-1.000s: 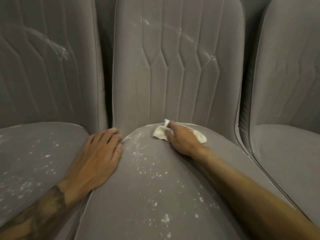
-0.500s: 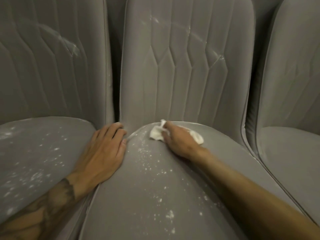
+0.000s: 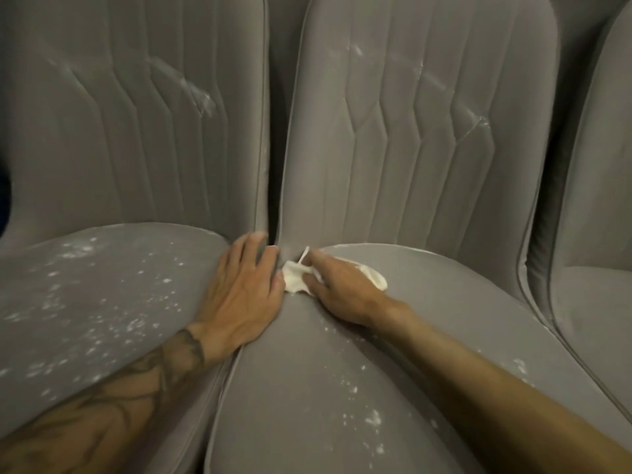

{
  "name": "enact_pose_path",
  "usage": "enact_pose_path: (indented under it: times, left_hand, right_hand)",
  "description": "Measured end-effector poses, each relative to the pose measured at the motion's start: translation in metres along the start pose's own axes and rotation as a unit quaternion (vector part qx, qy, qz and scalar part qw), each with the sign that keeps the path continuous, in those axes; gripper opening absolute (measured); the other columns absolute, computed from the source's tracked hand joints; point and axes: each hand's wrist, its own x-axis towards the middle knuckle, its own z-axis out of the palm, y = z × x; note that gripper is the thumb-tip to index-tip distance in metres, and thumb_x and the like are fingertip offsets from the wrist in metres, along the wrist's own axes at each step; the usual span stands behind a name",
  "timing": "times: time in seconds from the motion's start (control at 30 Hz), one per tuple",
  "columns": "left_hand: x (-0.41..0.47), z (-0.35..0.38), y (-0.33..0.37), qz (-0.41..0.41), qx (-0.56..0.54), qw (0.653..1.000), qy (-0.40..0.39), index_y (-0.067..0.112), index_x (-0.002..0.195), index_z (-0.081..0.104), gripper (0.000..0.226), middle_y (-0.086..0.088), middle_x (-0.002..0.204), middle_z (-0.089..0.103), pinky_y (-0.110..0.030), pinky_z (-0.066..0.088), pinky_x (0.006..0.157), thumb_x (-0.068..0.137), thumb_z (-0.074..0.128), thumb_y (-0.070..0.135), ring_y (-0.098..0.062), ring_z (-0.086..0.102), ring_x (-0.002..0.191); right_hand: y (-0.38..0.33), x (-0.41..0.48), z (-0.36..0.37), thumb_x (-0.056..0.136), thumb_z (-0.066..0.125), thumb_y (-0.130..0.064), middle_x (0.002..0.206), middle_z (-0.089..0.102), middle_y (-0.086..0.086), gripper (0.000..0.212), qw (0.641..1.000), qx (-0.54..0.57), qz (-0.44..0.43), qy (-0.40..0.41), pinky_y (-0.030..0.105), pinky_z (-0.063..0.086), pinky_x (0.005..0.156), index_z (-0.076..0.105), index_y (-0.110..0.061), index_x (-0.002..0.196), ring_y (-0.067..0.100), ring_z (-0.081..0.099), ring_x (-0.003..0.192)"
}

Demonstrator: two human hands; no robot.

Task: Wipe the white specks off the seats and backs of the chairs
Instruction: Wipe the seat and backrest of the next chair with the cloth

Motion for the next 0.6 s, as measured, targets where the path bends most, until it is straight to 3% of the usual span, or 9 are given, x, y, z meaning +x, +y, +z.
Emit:
enact_pose_path:
  times: [0.07,0.27,0.47,0.6]
  left_hand:
    - [0.001,-0.005,-0.006,0.005,-0.004,1.000,-0.024,0.017,0.124,0.056,0.037,-0.011,0.148,0.042,-0.047,0.039,0.110,0.098,0.039,0.036,-0.031,0.042,0.137]
    - [-0.005,-0.011,-0.015,0.031,0.015,0.999,-0.036,0.016,0.131,0.055,0.041,-0.009,0.152,0.042,-0.043,0.038,0.114,0.102,0.032,0.034,-0.027,0.041,0.142]
    - [-0.007,-0.009,-0.015,0.040,0.011,0.999,-0.021,0.013,0.129,0.058,0.039,-0.012,0.151,0.046,-0.044,0.039,0.114,0.100,0.036,0.028,-0.029,0.043,0.141]
    - [-0.007,-0.010,-0.014,0.043,0.007,0.999,-0.024,0.011,0.131,0.057,0.042,-0.013,0.153,0.043,-0.044,0.038,0.116,0.100,0.033,0.027,-0.030,0.042,0.142]
  right_hand:
    - [0.008,-0.009,-0.008,0.102,0.048,-0.034,0.116,0.065,0.005,0.017,1.000,0.001,-0.023,-0.008,0.032,0.037,0.079,0.049,-0.023,0.115,0.026,0.059,0.104]
    - [0.023,0.016,-0.015,0.103,0.048,-0.025,0.122,0.064,0.016,0.025,0.996,-0.014,0.084,0.032,0.034,0.035,0.081,0.049,-0.011,0.124,0.035,0.058,0.112]
    - [-0.003,-0.014,0.000,0.099,0.050,-0.038,0.112,0.065,0.001,0.018,0.997,0.005,-0.073,0.001,0.030,0.038,0.079,0.048,-0.029,0.114,0.022,0.059,0.100]
    - [0.029,0.005,-0.020,0.101,0.053,-0.030,0.118,0.065,0.010,0.022,0.999,-0.023,0.039,-0.001,0.034,0.039,0.080,0.052,-0.018,0.119,0.033,0.059,0.108]
